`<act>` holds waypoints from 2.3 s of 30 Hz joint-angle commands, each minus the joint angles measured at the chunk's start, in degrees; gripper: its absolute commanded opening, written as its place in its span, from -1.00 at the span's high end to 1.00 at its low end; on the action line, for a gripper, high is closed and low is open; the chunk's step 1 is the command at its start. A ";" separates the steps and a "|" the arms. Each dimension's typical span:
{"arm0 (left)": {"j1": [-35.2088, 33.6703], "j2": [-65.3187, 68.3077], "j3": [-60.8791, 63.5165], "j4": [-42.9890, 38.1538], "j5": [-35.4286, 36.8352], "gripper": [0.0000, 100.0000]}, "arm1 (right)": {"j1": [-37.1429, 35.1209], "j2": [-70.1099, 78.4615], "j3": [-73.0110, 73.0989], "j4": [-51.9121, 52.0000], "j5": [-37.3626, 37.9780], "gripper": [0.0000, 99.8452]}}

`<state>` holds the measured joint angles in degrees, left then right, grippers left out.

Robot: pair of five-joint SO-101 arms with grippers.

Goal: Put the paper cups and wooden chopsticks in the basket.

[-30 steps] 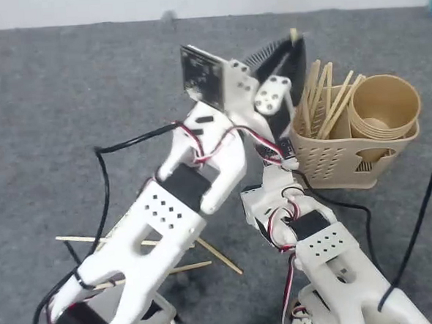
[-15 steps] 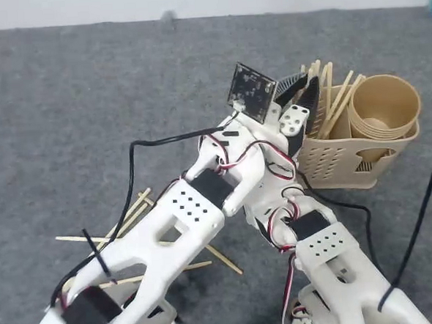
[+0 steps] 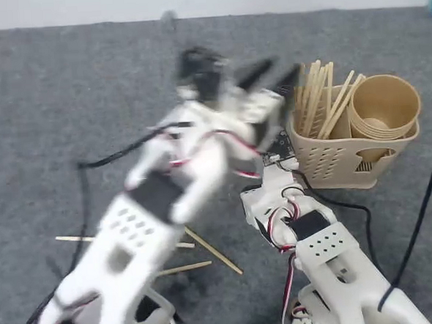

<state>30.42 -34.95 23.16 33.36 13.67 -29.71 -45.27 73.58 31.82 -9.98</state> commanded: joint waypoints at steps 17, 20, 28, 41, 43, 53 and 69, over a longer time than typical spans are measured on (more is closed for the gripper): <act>-42.37 -6.86 4.53 49.23 -15.30 0.75 | -0.48 -2.07 -0.35 -1.10 1.49 0.98; -43.87 -5.19 9.01 51.69 -21.01 0.75 | -0.48 -2.07 0.18 -1.98 1.49 0.98; -45.36 -4.31 25.71 44.48 -24.88 0.75 | -0.57 1.27 -0.53 -2.95 1.49 0.98; -38.68 -4.13 44.44 13.36 -24.79 0.74 | -0.57 8.22 -3.87 -3.47 1.49 0.98; -36.92 -4.13 44.70 12.31 -24.79 0.74 | -0.57 8.31 -3.87 -3.47 1.49 0.98; -35.34 -4.04 44.35 12.57 -24.97 0.74 | -0.57 8.31 -3.87 -3.38 1.49 0.98; -37.01 24.97 26.77 15.82 -25.14 0.75 | -0.57 8.40 -3.96 -3.38 1.49 0.98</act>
<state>-6.42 -12.62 53.76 48.75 -10.86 -29.80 -37.01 73.49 29.27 -9.19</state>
